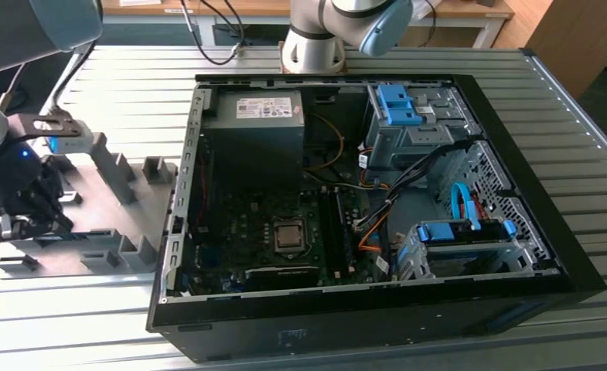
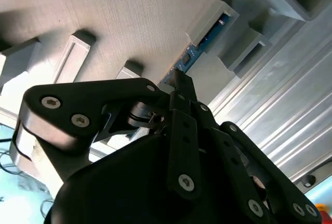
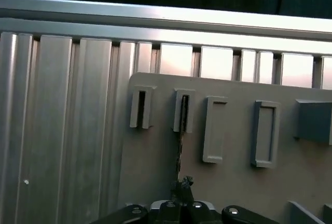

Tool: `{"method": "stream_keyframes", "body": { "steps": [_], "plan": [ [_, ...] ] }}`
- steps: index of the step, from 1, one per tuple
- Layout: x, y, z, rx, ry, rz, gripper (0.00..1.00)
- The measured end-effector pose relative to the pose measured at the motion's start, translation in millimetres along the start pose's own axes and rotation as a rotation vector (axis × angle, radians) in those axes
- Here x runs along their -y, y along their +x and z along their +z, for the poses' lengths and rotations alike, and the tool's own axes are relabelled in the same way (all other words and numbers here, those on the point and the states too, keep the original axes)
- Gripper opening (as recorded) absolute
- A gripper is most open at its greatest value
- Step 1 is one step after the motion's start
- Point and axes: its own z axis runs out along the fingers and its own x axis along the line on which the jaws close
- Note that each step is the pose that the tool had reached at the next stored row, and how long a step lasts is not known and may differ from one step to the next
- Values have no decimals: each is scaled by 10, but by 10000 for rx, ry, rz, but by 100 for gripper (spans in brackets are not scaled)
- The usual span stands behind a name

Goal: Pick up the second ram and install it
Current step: 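Pick up the second ram and move it above second insertion slot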

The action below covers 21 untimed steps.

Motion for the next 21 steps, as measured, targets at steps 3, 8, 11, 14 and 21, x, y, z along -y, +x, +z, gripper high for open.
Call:
{"method": "stream_keyframes", "body": {
  "steps": [3, 8, 11, 14, 21],
  "plan": [
    [0, 1, 4, 0, 2, 485, 10],
    [0, 1, 9, -5, 6, 1372, 10],
    [0, 1, 9, -6, 7, 1455, 10],
    [0, 1, 10, -5, 8, 1457, 11],
    [-18, 5, 14, 1, 8, 1460, 24]
  ]
}}
